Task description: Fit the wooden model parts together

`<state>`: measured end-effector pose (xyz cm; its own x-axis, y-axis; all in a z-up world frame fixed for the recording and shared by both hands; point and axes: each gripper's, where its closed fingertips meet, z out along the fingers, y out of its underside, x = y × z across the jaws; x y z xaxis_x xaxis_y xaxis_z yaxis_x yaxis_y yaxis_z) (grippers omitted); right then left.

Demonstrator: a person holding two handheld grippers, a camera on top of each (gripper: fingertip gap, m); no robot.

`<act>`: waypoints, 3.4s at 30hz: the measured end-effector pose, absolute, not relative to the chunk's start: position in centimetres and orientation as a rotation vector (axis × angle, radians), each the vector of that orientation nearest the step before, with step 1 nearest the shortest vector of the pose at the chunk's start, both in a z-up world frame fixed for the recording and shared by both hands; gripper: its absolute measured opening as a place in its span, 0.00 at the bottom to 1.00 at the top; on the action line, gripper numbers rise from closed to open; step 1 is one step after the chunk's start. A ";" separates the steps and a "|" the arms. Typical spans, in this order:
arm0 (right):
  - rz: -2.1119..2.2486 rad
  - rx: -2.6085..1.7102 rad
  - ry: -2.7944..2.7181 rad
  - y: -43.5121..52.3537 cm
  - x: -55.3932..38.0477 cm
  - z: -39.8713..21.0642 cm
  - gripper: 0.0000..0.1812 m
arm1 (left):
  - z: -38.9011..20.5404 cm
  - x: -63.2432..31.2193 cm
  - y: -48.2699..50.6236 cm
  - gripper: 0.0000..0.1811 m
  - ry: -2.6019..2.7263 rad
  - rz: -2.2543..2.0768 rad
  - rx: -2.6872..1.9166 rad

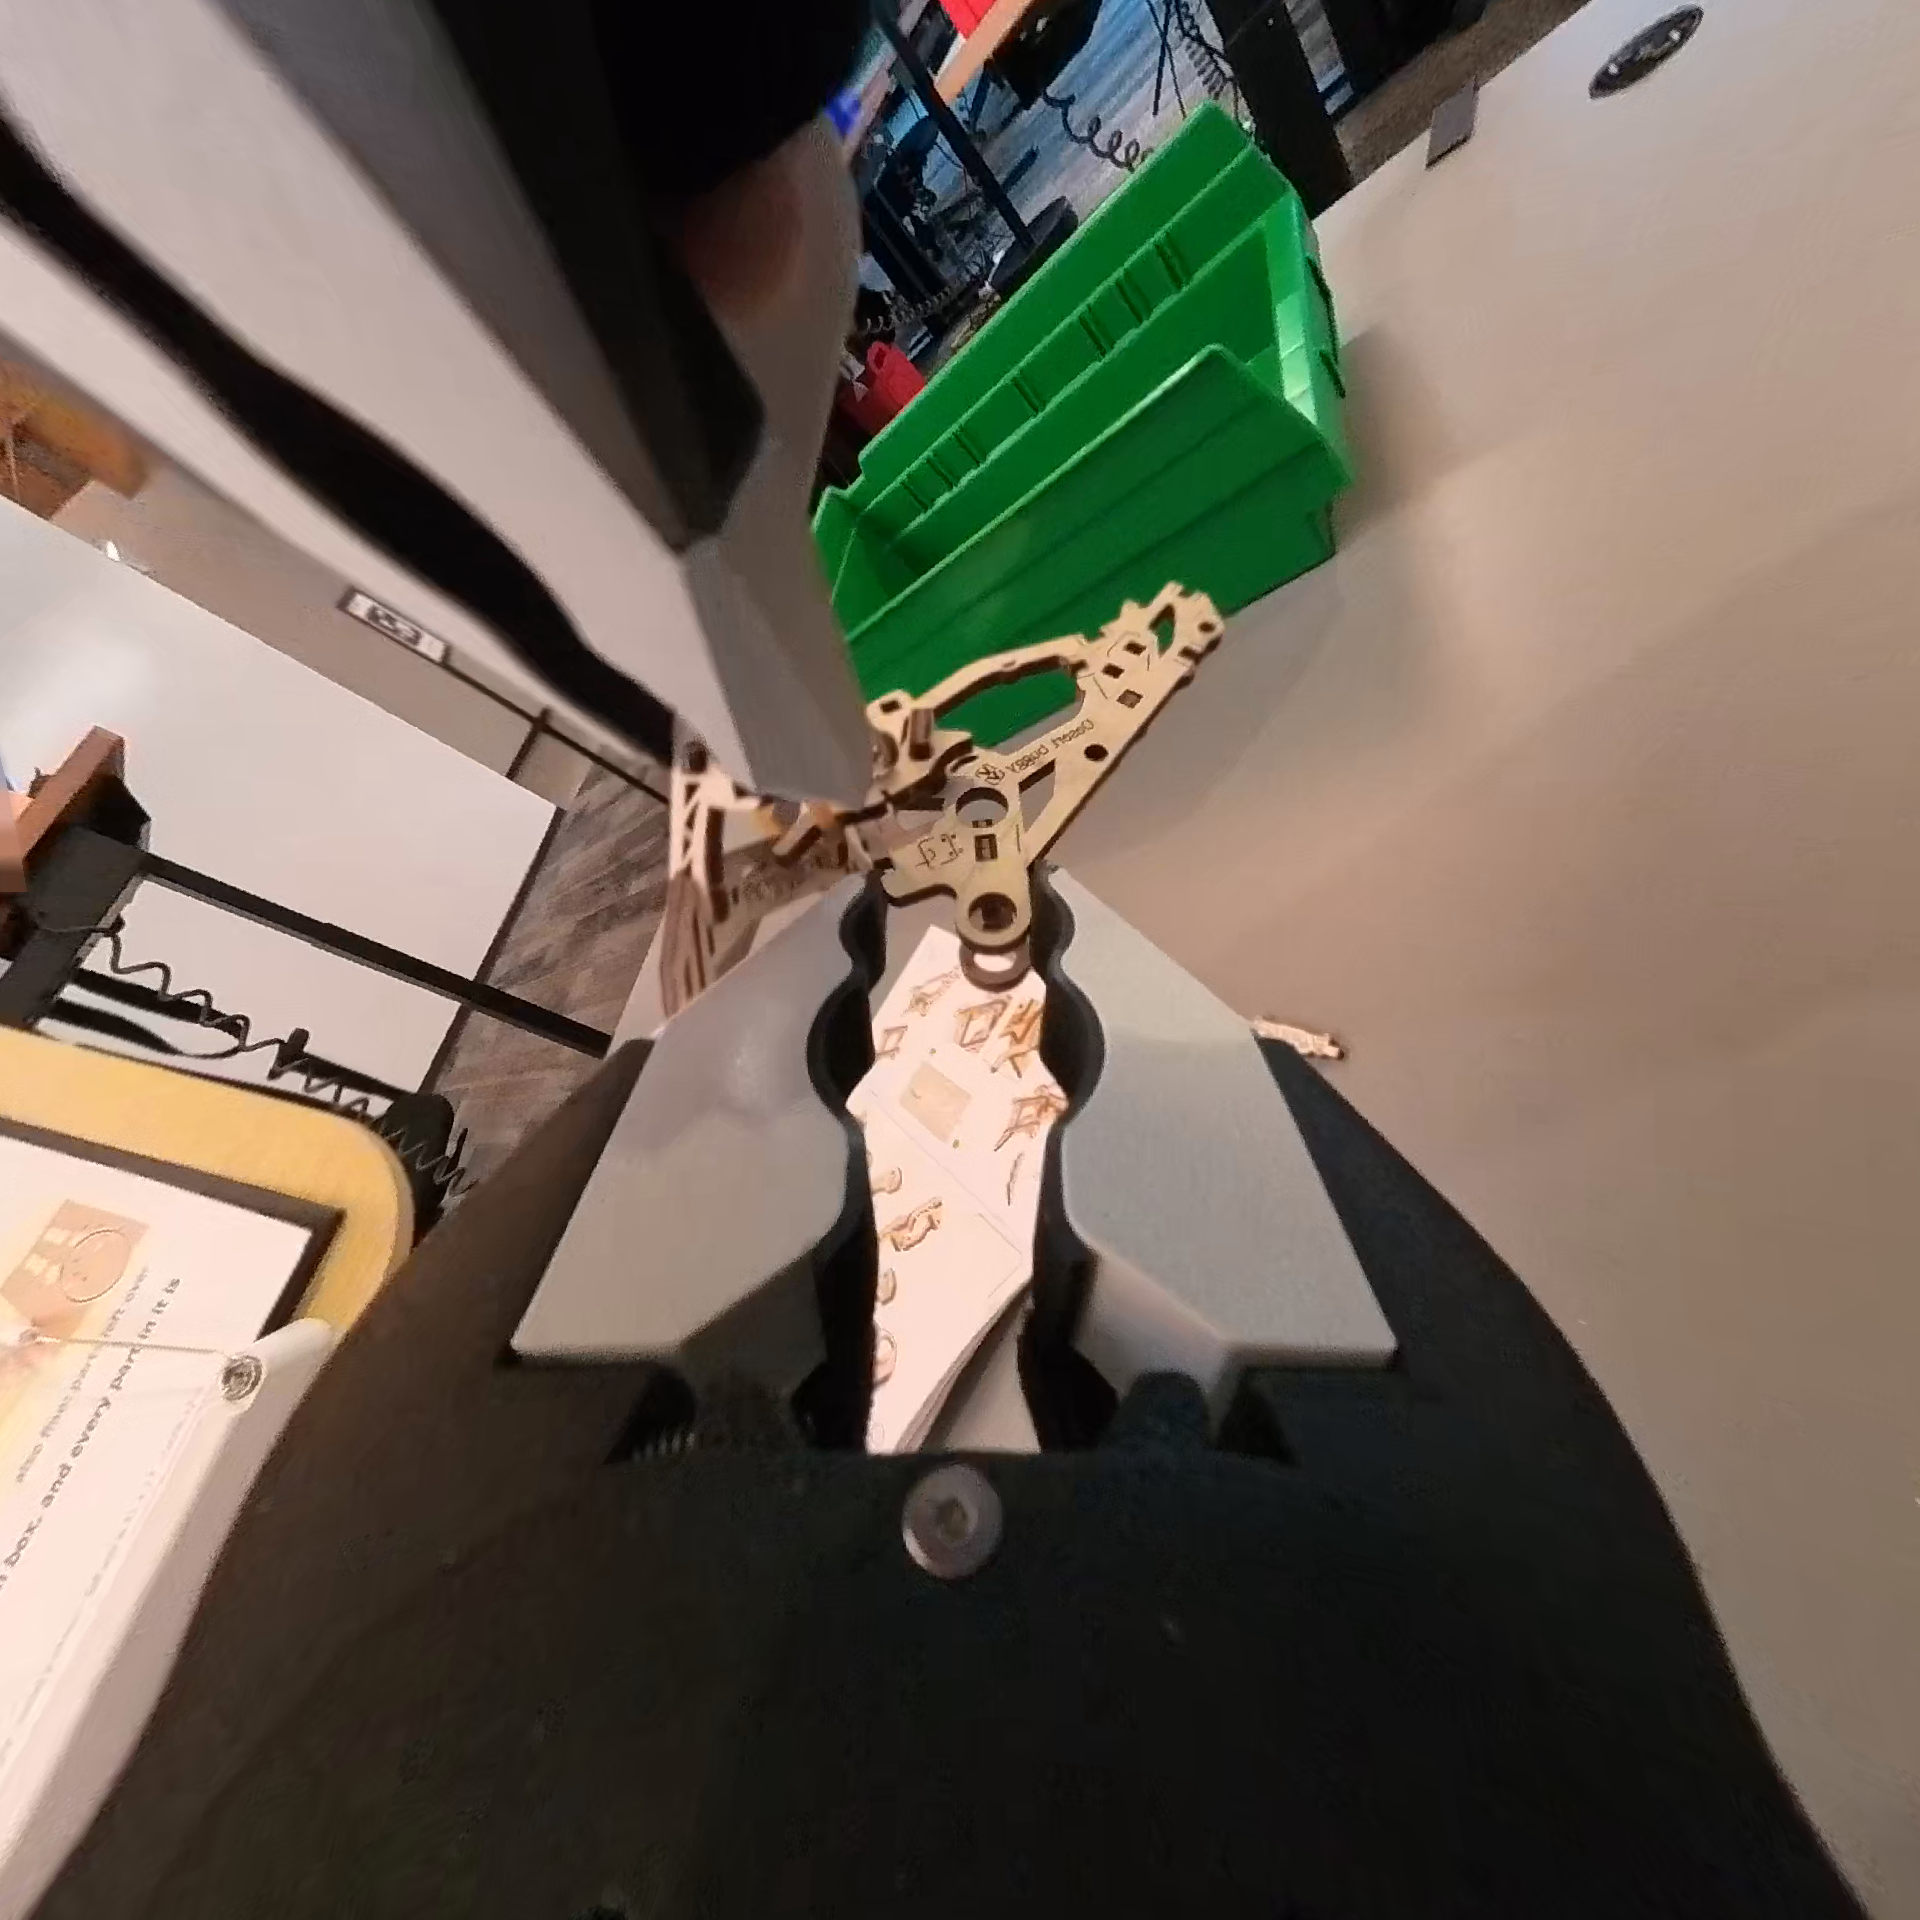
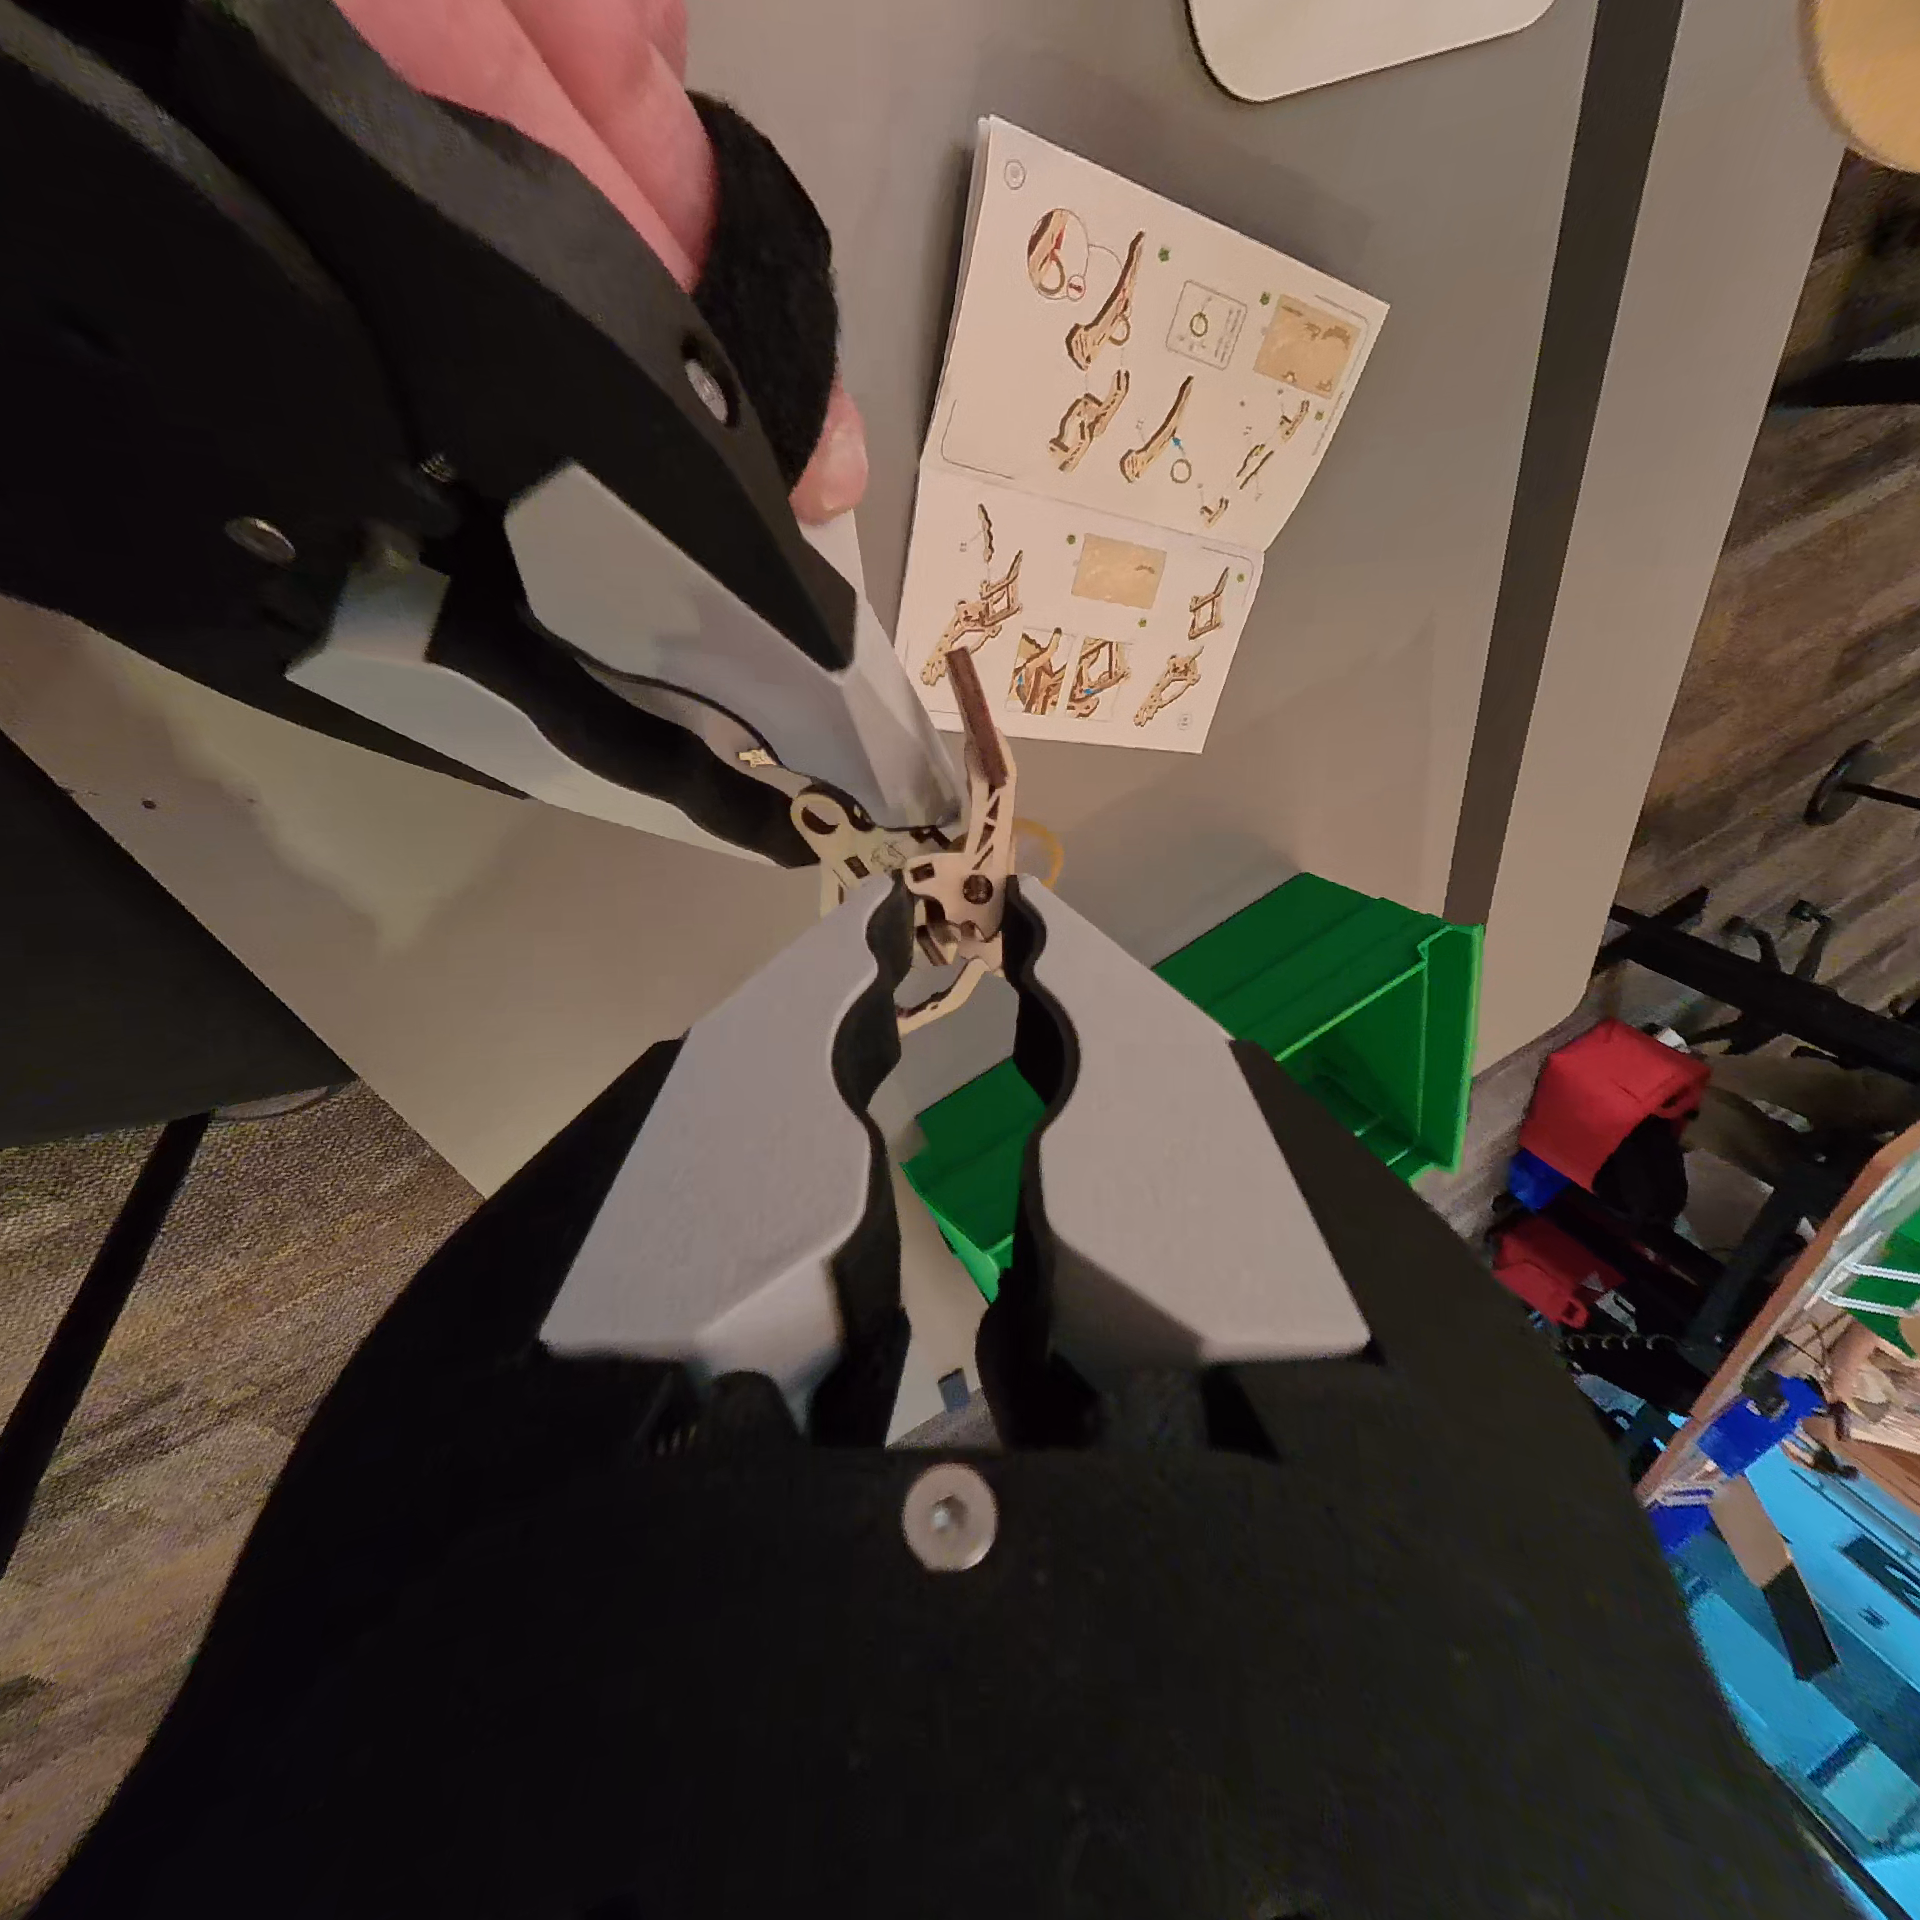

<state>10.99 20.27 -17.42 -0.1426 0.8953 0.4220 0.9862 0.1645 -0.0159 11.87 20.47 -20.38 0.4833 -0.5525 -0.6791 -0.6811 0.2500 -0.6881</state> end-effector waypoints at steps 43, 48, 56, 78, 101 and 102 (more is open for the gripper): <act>-0.014 -1.904 -1.708 21.5 13.1 -15.7 0.08 | -18.8 11.6 20.3 0.14 1.071 0.010 -1.374; -0.022 -1.900 -1.663 21.5 13.4 -16.2 0.08 | -19.1 11.8 20.3 0.14 1.079 0.009 -1.373; -0.415 -1.768 -1.849 21.5 13.3 -16.5 0.08 | -19.5 12.2 20.3 0.14 1.093 0.024 -1.379; -0.739 -1.925 -2.179 21.4 13.1 -16.2 0.07 | -18.8 11.2 20.7 0.14 1.044 0.084 -1.394; -0.439 -1.936 -2.017 21.0 14.2 -16.5 0.11 | -18.4 11.7 20.3 0.13 1.054 0.048 -1.345; -0.420 -1.943 -2.007 21.0 14.3 -16.4 0.13 | -18.4 11.7 20.3 0.13 1.056 0.053 -1.344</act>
<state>14.26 20.95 -16.39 -0.0276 0.9066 0.4210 0.9994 0.0344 -0.0085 11.68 20.28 -18.41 0.5646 -0.5222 -0.6391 -0.5832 0.2955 -0.7567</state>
